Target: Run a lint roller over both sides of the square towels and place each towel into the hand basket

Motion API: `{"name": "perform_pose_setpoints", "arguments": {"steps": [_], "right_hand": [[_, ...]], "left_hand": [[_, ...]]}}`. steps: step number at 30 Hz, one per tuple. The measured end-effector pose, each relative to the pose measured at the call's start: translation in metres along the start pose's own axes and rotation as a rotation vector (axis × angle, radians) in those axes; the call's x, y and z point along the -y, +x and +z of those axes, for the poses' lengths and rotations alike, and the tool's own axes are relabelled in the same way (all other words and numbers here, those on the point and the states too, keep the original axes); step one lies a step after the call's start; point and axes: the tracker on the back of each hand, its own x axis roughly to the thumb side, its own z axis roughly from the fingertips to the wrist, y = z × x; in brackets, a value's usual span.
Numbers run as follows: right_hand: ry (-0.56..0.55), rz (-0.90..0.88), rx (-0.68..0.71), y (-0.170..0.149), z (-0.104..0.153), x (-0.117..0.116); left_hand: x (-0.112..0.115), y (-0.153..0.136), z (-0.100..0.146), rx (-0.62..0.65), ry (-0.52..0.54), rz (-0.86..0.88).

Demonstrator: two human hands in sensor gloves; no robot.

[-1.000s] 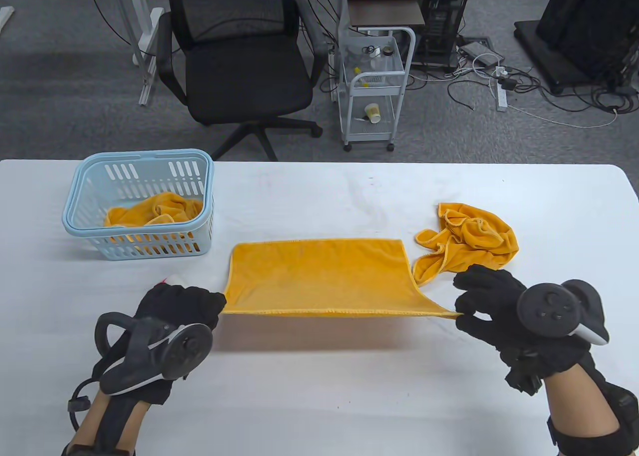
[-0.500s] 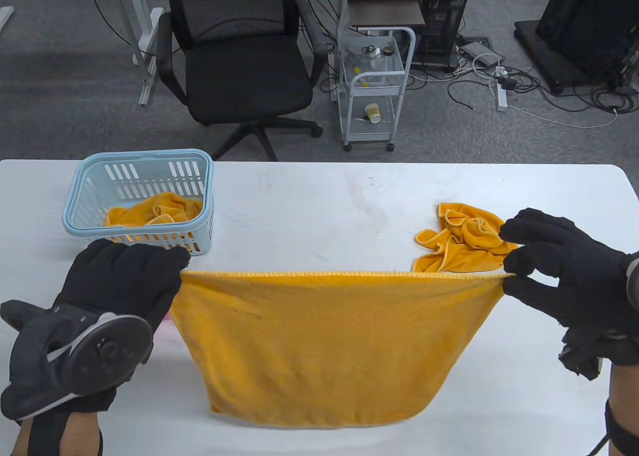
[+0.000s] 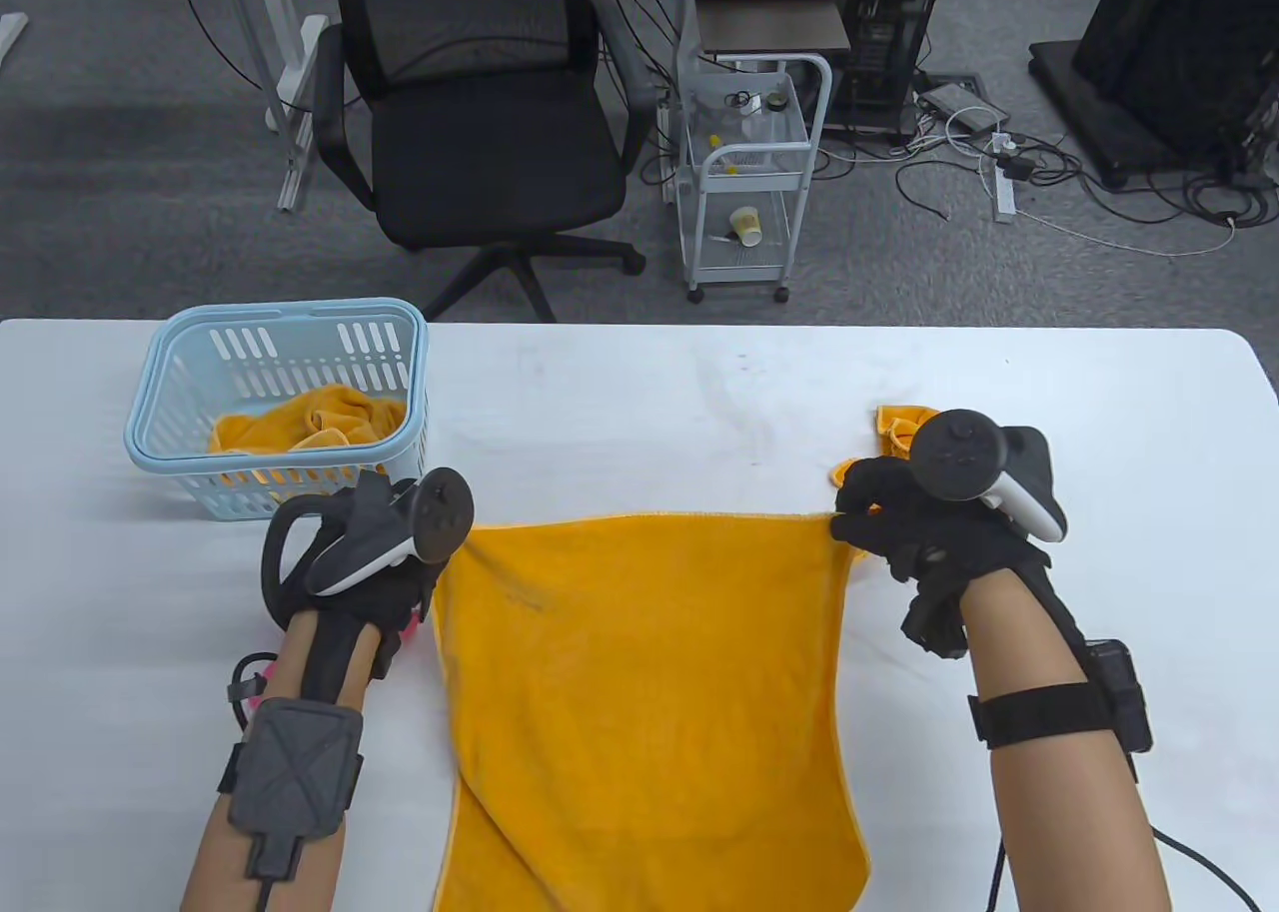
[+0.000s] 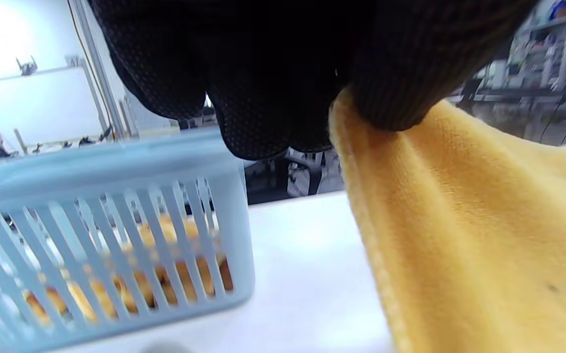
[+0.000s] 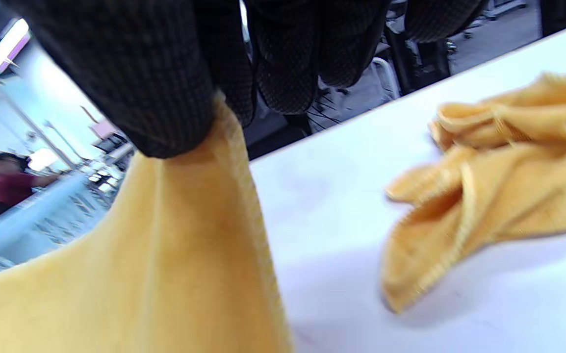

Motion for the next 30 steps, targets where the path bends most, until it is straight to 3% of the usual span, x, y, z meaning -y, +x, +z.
{"name": "perform_pose_setpoints", "arguments": {"steps": [2,6,20,25,30], "right_hand": [[-0.011,0.035,-0.051,-0.006,-0.013,-0.016],[-0.081,0.049,-0.118,-0.013,-0.032,-0.034],[-0.242,0.122,-0.243,-0.025,-0.076,-0.066],[-0.251,0.195,-0.228,-0.023,-0.075,-0.073],[-0.217,0.299,-0.114,-0.014,-0.055,-0.063]], "left_hand": [[0.021,0.006,-0.016,-0.026,-0.031,-0.026],[0.041,0.01,-0.036,-0.089,-0.046,-0.063],[0.061,0.018,-0.063,-0.272,0.028,-0.204],[0.066,0.021,-0.061,-0.254,0.04,-0.228],[0.06,0.01,-0.045,-0.235,0.037,-0.196]]}}
